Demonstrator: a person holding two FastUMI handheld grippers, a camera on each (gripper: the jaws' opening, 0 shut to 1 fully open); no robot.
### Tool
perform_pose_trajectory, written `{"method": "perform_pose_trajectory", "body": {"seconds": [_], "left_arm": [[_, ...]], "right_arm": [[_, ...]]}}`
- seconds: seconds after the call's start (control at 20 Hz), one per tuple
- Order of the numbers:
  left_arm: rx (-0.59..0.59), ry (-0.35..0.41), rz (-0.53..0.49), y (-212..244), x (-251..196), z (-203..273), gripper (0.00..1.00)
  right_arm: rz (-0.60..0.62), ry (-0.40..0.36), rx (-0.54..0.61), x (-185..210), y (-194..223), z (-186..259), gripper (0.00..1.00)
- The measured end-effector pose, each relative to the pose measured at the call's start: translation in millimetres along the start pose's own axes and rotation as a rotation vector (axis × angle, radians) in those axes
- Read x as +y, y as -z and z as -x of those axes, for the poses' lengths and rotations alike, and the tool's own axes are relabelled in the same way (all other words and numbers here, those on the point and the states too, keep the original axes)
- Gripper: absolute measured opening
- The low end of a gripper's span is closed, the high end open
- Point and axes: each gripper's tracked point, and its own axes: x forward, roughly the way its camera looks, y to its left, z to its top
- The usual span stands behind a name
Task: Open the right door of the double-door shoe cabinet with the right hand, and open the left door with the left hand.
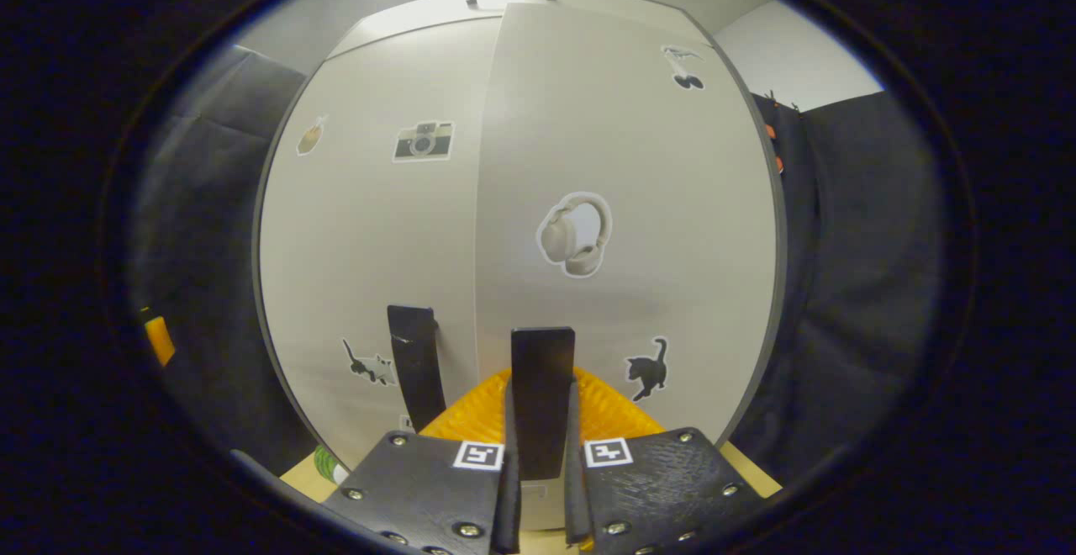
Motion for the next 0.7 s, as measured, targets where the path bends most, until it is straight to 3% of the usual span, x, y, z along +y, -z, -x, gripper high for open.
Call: {"method": "perform_pose_trajectory", "body": {"seconds": [0.05, 0.7], "left_arm": [[-0.001, -0.001, 0.0, -0.7, 0.5, 3.5, 0.99], [-0.006, 0.086, -0.003, -6.6, -31.1, 25.9, 0.96]], "right_arm": [[-0.007, -0.001, -0.005, -3.0, 0.6, 7.6, 0.21], [-0.033, 0.018, -0.015, -39.8, -0.8, 67.8, 0.2]]}}
